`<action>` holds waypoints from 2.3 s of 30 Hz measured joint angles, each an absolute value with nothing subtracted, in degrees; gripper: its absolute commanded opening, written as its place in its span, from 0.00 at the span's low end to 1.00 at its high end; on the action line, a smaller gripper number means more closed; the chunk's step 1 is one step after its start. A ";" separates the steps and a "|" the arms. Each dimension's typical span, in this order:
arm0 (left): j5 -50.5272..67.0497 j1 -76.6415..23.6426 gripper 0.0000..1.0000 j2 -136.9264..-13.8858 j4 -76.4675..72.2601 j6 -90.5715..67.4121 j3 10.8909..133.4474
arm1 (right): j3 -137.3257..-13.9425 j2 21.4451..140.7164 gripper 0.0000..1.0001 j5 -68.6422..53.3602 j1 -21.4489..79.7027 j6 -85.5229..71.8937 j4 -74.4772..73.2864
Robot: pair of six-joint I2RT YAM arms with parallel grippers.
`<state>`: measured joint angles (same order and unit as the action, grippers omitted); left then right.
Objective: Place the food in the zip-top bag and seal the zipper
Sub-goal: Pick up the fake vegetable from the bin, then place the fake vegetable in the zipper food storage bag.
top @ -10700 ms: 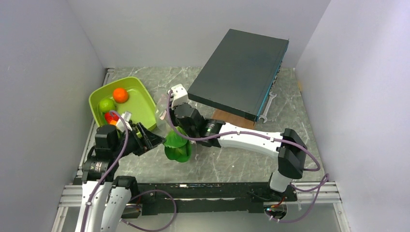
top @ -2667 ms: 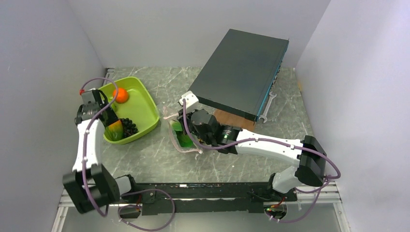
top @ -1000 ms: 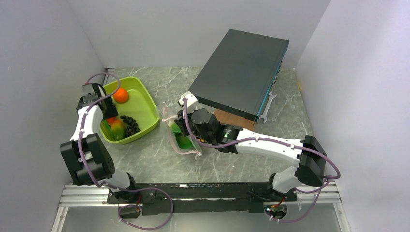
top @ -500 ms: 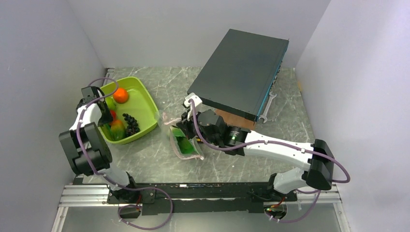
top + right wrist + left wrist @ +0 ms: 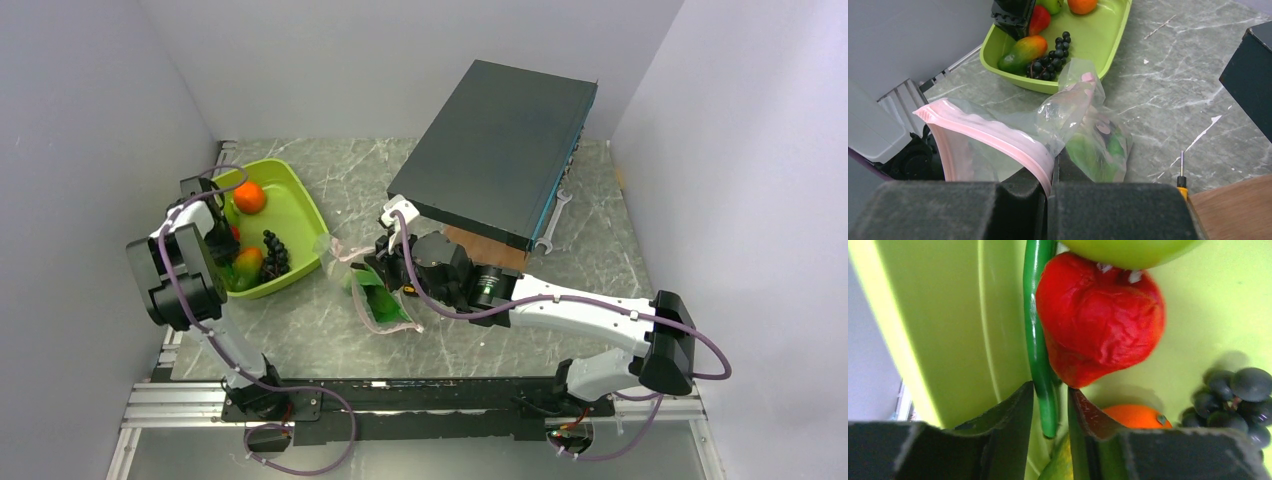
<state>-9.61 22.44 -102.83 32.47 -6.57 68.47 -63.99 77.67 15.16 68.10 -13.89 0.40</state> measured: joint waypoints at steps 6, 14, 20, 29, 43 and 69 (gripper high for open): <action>-6.15 24.18 0.41 -108.29 35.27 -8.43 72.66 | -63.99 77.78 0.00 15.59 68.07 -13.87 0.43; -3.68 24.56 0.09 -111.31 39.79 -7.88 77.28 | -63.99 78.67 0.00 16.08 68.07 -13.87 0.38; -3.27 24.47 0.00 -109.40 38.39 -8.03 75.26 | -63.99 79.20 0.00 16.16 67.85 -13.89 0.38; -5.28 22.35 0.00 -88.82 38.24 -10.02 67.83 | -64.16 80.53 0.00 16.25 66.78 -13.93 0.27; 5.76 11.38 0.00 -61.95 45.45 -15.94 65.43 | -76.29 89.76 0.00 23.59 66.52 -10.85 -4.32; 41.78 2.26 0.00 -27.81 56.03 -38.02 57.30 | -110.54 114.37 0.00 40.75 66.19 6.63 -4.89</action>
<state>41.78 2.26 -27.81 56.03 -38.02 57.30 -110.54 114.37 40.75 66.19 6.63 -4.89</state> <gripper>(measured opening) 0.205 0.007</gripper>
